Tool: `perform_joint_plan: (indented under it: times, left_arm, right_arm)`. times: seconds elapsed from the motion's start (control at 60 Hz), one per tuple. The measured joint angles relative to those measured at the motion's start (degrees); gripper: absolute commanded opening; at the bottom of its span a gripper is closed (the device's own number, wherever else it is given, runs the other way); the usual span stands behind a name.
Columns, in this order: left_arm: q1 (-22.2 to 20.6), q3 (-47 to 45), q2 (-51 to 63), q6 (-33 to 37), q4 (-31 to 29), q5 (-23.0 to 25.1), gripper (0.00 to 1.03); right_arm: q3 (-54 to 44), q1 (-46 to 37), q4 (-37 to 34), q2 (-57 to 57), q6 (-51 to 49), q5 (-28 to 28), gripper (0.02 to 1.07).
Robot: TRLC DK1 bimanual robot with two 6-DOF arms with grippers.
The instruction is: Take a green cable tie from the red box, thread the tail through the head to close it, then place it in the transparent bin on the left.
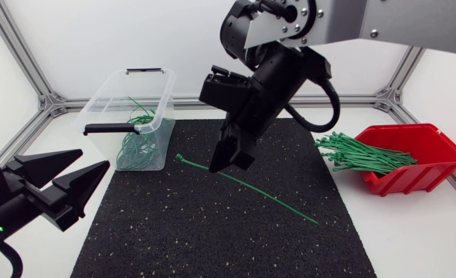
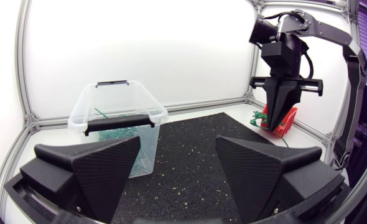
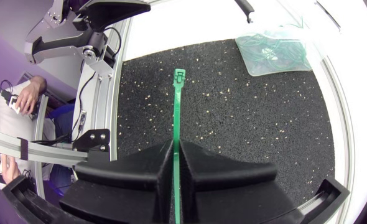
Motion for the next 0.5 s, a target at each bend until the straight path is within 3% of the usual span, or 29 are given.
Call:
perform_joint_plan:
  times: [0.117, 0.183, 0.5]
  left_arm:
    - [0.0, 4.3, 4.8, 0.8, -0.1, 5.4, 0.80]
    - [0.0, 7.0, 7.8, 5.3, -0.9, 8.5, 0.80]
    - [0.0, 13.4, 19.2, 15.9, -0.4, 12.2, 0.84]
  right_arm:
    - [3.9, -1.9, -1.8, 0.0, 0.0, -2.9, 0.08]
    - [6.1, -2.8, -2.6, 0.0, 0.0, -4.2, 0.08]
    - [13.3, -5.2, -5.9, 1.0, 0.2, -10.2, 0.08]
